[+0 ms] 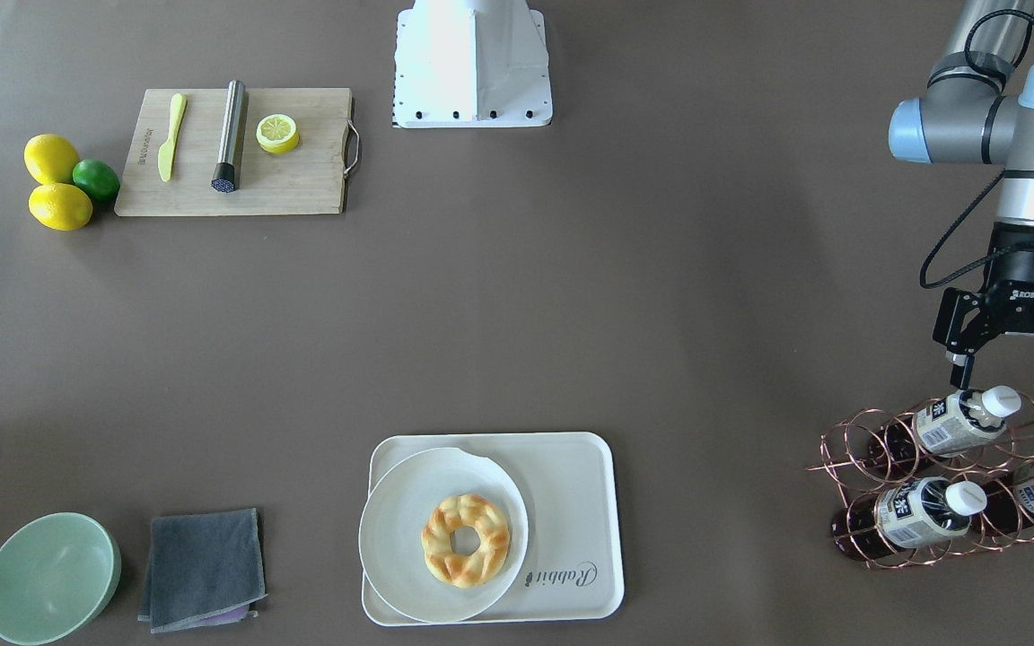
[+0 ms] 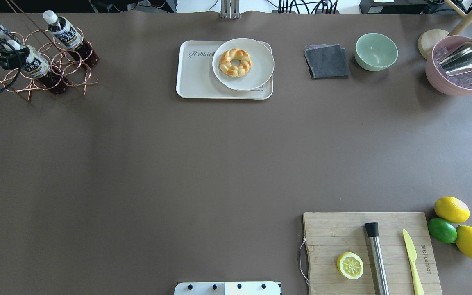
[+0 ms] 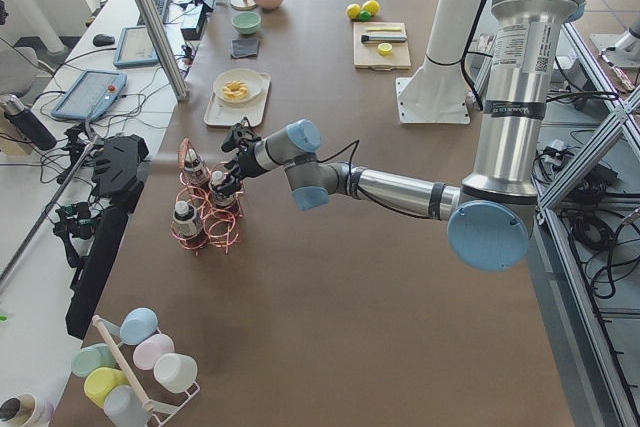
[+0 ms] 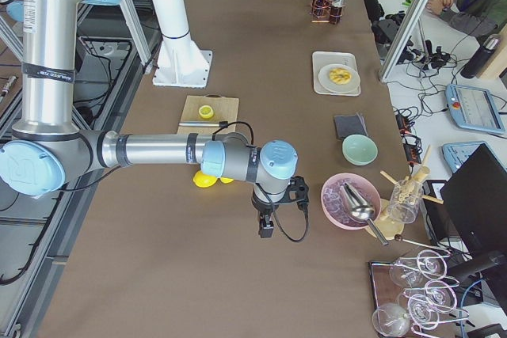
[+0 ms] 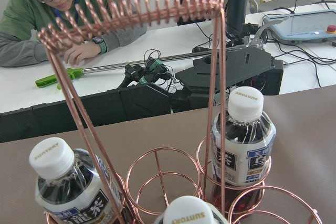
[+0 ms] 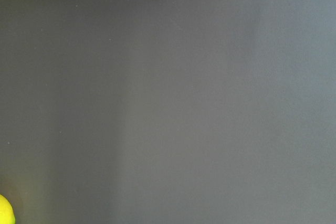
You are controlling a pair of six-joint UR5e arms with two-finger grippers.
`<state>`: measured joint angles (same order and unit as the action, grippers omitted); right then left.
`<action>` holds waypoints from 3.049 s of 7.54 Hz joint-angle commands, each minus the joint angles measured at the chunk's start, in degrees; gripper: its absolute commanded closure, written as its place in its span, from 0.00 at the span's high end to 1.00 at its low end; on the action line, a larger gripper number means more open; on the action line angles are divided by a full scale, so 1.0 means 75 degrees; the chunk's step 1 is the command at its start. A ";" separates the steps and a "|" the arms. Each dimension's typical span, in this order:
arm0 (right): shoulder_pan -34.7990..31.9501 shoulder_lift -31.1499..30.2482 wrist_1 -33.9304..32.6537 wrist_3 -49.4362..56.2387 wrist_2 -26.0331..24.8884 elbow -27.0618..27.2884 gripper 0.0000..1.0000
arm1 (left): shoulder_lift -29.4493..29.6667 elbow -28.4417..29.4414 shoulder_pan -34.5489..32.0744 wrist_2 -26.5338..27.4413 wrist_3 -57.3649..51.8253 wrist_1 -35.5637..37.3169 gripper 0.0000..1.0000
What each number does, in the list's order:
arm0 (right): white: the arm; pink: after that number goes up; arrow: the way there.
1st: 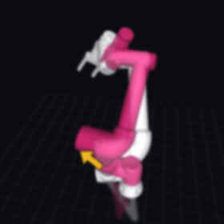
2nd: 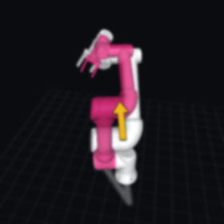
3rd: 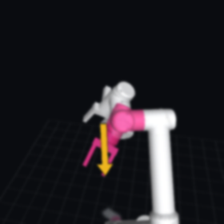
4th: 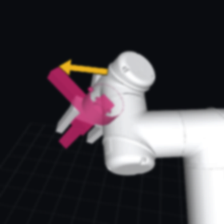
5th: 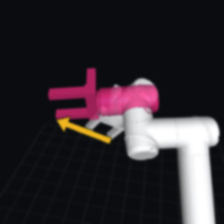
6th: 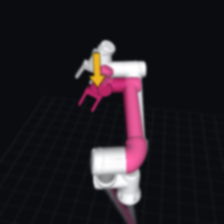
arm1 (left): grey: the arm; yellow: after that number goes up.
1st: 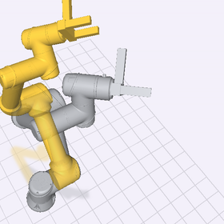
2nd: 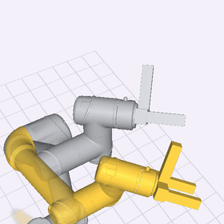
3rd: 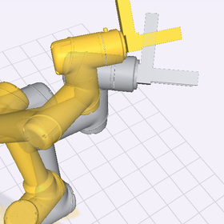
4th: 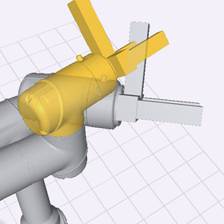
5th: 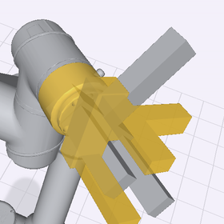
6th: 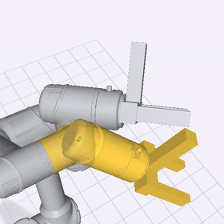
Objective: Place tea on tray
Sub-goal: 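Reach the left gripper to a dark tea bottle in the copper rack, then close the left gripper on the tea bottle and lift it from the rack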
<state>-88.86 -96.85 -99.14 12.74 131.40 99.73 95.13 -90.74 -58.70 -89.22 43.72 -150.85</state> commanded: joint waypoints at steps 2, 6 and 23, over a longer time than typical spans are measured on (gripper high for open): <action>0.0000 0.0000 0.0000 0.0000 0.0000 0.0003 1.00 | 0.0042 0.0041 -0.0002 0.0002 0.0123 -0.0101 0.89; 0.0000 0.0000 0.0000 0.0000 0.0000 -0.0009 1.00 | 0.0065 0.0099 -0.0002 0.0014 0.0393 -0.0359 0.90; 0.0000 -0.0012 0.0000 0.0000 0.0000 0.0003 1.00 | 0.0159 -0.0577 -0.1848 -0.2592 0.0323 0.0398 0.00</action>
<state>-88.86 -96.86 -99.14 12.74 131.40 99.76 96.32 -91.67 -66.10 -98.98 46.19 -152.05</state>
